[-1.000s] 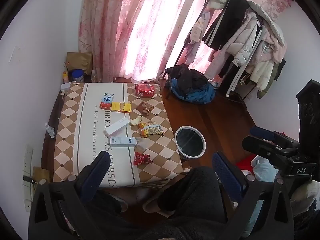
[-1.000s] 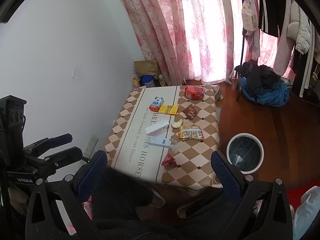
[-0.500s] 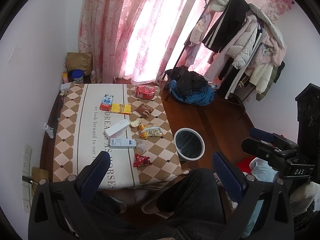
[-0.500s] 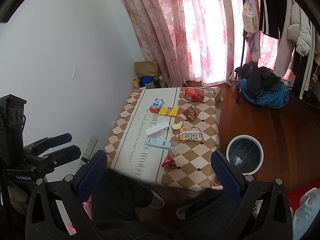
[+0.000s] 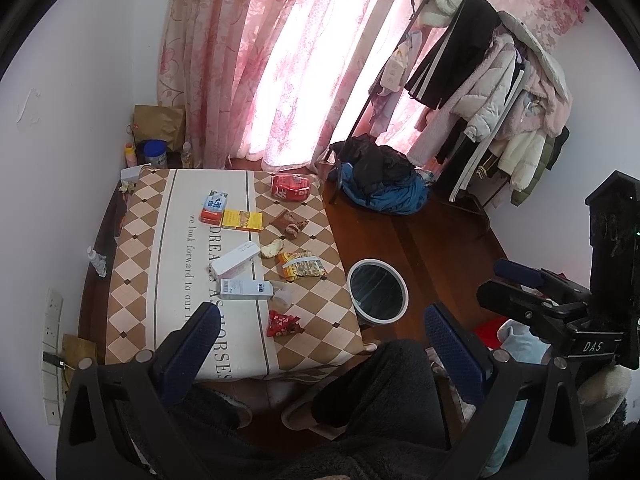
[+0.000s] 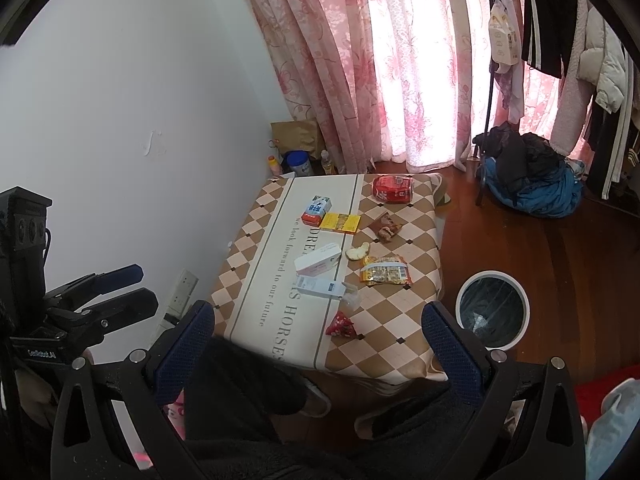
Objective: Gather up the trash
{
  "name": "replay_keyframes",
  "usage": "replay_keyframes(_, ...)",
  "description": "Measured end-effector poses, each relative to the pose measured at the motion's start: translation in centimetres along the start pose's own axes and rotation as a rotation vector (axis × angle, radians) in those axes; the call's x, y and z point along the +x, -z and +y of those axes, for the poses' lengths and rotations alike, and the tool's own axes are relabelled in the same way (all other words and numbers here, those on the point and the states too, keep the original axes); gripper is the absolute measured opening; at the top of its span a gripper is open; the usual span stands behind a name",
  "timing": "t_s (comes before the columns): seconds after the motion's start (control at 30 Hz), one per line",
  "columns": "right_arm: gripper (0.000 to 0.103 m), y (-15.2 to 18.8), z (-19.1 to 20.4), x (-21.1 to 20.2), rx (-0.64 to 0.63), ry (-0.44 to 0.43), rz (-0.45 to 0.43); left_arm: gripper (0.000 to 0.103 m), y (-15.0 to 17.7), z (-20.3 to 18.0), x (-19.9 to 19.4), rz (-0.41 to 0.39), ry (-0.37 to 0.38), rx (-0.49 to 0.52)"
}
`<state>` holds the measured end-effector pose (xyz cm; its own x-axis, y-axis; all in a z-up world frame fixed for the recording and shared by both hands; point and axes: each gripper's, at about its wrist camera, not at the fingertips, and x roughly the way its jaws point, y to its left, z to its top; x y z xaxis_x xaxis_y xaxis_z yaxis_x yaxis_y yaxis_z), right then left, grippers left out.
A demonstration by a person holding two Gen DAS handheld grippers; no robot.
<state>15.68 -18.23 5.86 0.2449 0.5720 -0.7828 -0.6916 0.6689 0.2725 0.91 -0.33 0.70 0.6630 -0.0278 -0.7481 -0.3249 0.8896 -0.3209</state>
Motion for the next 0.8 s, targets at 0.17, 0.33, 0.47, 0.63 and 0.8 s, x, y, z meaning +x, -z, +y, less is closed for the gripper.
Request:
replay_keyframes(0.17, 0.103, 0.01, 0.3, 0.26, -0.009, -0.003, 0.003, 0.103, -0.26, 0.29, -0.31, -0.006, 0.009, -0.003)
replay_keyframes(0.33, 0.103, 0.06, 0.32, -0.01, -0.015, -0.006, -0.004, 0.103, -0.12, 0.56, -0.46, -0.014, 0.016, -0.004)
replay_keyframes(0.47, 0.103, -0.08, 0.42, -0.06, -0.014, -0.006, -0.005, 0.103, 0.0, 0.66, -0.56, -0.02, 0.021, -0.003)
replay_keyframes(0.63, 0.103, -0.13, 0.55, -0.04, -0.015, -0.004, -0.004, 0.103, 0.07, 0.53, -0.6, -0.023, 0.022, -0.001)
replay_keyframes(0.8, 0.103, -0.17, 0.66, -0.2, -0.013, -0.005, -0.003, 0.103, 0.05, 0.47, -0.62, -0.024, 0.024, 0.0)
